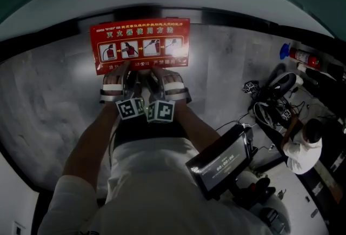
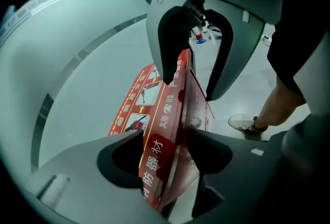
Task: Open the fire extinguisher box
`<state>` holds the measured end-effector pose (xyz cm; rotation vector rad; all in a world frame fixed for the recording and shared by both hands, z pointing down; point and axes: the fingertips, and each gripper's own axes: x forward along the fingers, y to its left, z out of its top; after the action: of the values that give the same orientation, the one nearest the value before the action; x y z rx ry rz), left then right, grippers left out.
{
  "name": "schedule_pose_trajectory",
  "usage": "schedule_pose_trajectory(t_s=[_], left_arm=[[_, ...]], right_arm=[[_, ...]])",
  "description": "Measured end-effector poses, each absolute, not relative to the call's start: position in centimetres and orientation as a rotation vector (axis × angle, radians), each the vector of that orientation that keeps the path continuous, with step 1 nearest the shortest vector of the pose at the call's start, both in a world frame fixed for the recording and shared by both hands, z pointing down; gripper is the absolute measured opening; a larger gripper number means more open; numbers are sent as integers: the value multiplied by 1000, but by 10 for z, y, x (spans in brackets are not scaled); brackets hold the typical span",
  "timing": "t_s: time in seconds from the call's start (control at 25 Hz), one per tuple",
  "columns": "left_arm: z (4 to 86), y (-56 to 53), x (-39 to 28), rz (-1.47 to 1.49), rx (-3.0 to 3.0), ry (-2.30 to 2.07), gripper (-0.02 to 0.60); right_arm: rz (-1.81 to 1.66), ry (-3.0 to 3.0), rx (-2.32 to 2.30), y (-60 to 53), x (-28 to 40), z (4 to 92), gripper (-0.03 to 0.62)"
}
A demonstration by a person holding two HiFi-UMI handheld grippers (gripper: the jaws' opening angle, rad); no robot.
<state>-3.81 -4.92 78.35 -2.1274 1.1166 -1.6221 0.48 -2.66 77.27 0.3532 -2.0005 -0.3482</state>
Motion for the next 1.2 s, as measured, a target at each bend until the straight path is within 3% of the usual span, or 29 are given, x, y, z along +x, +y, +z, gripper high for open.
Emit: schedule_pose_trajectory(t_s=[0.08, 0.6, 1.2], left_arm=[[784, -54, -39, -1613, -2118, 1121, 245], [781, -53, -39, -1659, -2169, 1091, 227], [739, -48, -36, -1564, -2194, 1142, 150]], right_arm=[[-352, -2007, 356, -27, 3, 770, 256], [-369, -1998, 401, -48, 9, 756, 253], [-447, -1993, 449, -50, 13, 728, 236]])
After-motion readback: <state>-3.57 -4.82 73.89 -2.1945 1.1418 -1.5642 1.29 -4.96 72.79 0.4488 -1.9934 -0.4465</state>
